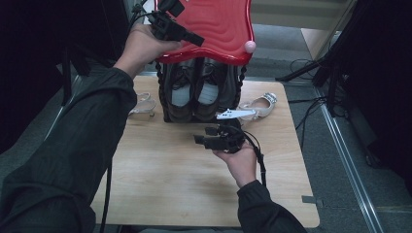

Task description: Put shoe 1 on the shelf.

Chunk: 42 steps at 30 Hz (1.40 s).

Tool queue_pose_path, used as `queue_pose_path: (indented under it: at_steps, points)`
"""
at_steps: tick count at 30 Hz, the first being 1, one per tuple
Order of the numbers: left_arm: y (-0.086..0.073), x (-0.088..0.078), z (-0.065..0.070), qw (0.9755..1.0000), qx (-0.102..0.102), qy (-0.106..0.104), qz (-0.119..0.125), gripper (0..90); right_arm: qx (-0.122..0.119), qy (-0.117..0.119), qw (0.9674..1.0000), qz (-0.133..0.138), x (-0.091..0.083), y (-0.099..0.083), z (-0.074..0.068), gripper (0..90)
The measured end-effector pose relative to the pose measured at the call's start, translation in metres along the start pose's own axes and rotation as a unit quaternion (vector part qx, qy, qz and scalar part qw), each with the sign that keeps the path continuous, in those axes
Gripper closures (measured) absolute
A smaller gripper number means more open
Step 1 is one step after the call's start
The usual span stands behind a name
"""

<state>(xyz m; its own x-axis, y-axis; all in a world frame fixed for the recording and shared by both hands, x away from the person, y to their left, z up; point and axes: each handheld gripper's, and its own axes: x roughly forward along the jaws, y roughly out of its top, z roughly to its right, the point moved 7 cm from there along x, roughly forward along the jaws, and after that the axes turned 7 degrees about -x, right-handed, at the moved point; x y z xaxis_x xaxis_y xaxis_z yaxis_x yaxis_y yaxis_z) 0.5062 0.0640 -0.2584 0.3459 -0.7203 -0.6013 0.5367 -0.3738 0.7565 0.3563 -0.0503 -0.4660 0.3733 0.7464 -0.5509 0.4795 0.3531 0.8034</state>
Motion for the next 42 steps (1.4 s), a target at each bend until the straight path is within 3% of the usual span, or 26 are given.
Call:
queue_pose_path:
  at_steps: [4,11,18,20,22,33,42]
  points:
    - [0.004,0.01,-0.002,1.0,-0.003,-0.001,0.004,88.4,0.001,-0.004,0.9999,0.013,0.0,0.003,0.004,45.1]
    - [0.003,0.021,-0.01,0.9999,-0.012,0.006,-0.004,88.2,-0.005,-0.013,0.9998,0.01,0.006,0.002,0.011,50.0]
    - [0.002,0.023,-0.011,0.9999,-0.001,0.014,-0.006,88.5,0.004,-0.018,0.9996,0.022,0.014,0.006,0.017,74.6]
    - [0.002,0.023,-0.012,0.9998,-0.001,0.018,-0.008,88.8,0.004,-0.017,0.9997,0.017,0.018,0.012,0.019,86.0]
    - [0.002,0.024,-0.012,0.9998,-0.001,0.019,-0.005,88.7,0.003,-0.026,0.9993,0.027,0.02,0.018,0.022,90.0]
    - [0.001,0.024,-0.013,0.9997,0.002,0.023,0.002,88.9,0.022,-0.041,0.9985,0.029,0.027,0.033,0.037,90.0]
    - [0.0,0.025,-0.013,0.9998,-0.001,0.022,0.0,89.9,0.018,-0.045,0.9983,0.033,0.029,0.037,0.035,90.0]
